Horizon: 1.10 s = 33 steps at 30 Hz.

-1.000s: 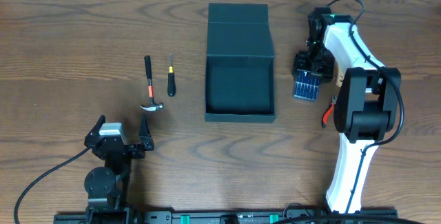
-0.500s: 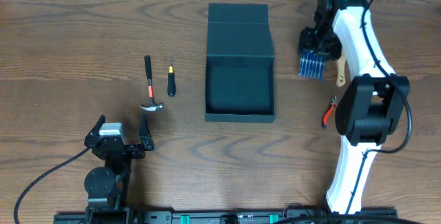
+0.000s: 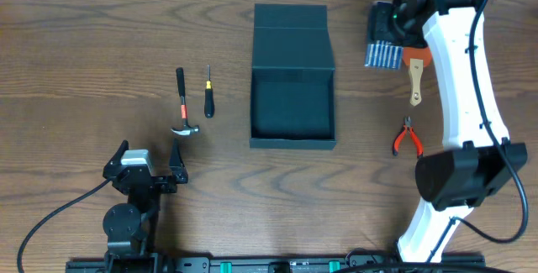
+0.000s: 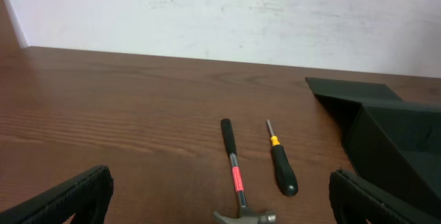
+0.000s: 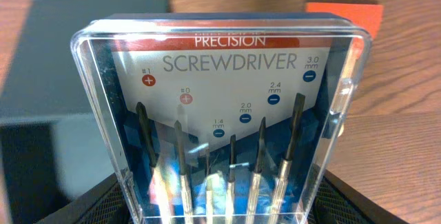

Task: Pack container
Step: 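Lift the screwdriver case with the right gripper, then carry the case into the black box and release it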

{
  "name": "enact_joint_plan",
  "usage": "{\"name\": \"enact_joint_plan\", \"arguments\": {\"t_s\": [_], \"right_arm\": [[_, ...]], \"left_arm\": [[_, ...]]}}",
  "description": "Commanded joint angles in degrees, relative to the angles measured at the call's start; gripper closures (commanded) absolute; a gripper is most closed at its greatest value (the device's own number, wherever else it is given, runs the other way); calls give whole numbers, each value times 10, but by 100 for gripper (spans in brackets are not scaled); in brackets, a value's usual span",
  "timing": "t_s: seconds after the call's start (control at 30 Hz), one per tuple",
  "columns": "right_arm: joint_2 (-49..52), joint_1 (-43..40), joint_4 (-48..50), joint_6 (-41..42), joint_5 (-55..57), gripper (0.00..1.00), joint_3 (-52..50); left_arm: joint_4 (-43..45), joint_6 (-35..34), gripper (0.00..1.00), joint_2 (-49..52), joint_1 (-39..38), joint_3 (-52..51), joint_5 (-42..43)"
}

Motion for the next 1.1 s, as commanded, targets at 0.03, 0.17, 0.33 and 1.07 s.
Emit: {"name": "enact_joint_plan", "arguments": {"t_s": [0.03, 0.17, 0.33, 1.07], "right_arm": [[-25, 46, -26, 25, 4, 76, 12], [-25, 87, -53, 54, 4, 79, 10], [-25, 138, -61, 97, 10, 79, 10], [-24, 221, -8, 210, 40, 76, -172]], "left_arm": [[-2, 3, 1, -4, -3, -8, 5], [-2, 3, 1, -4, -3, -8, 5], [-2, 3, 1, -4, -3, -8, 5], [-2, 3, 1, -4, -3, -8, 5]]}}
